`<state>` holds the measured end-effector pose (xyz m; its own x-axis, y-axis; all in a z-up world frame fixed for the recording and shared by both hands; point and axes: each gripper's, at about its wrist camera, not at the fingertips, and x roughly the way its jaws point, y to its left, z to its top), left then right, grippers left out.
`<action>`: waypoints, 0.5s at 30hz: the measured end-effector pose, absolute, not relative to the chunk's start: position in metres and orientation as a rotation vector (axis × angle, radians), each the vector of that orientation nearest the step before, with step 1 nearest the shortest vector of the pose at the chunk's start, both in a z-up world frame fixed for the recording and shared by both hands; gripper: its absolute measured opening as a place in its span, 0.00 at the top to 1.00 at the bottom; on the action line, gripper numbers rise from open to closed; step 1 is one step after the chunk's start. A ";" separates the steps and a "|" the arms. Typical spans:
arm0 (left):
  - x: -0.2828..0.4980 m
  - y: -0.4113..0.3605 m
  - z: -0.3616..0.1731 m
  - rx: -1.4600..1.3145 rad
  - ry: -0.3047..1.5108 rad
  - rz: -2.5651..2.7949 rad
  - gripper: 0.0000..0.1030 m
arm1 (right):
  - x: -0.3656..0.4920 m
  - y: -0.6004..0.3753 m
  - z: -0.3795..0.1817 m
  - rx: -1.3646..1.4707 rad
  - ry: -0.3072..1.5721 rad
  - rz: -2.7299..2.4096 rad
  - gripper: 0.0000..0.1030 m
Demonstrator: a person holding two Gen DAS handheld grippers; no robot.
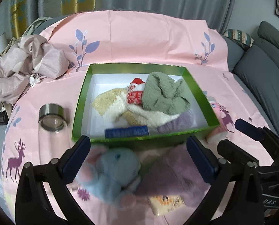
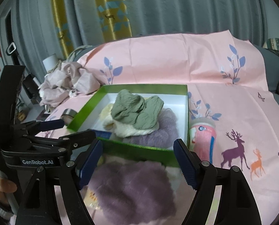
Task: Organize soft objects
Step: 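Open the right gripper and withdraw it up from the box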
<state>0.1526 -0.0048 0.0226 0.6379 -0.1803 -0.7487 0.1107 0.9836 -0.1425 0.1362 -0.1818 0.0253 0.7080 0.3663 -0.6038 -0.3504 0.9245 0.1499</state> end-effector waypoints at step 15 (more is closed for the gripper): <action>0.076 -0.008 0.029 -0.115 0.854 -0.156 0.01 | 0.072 -0.190 0.014 0.030 0.721 0.404 0.24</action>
<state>0.0762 -0.0076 0.0288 0.6466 -0.1830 -0.7406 0.0912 0.9824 -0.1631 0.0723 -0.1898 0.0138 0.6775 0.3699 -0.6358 -0.3493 0.9225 0.1644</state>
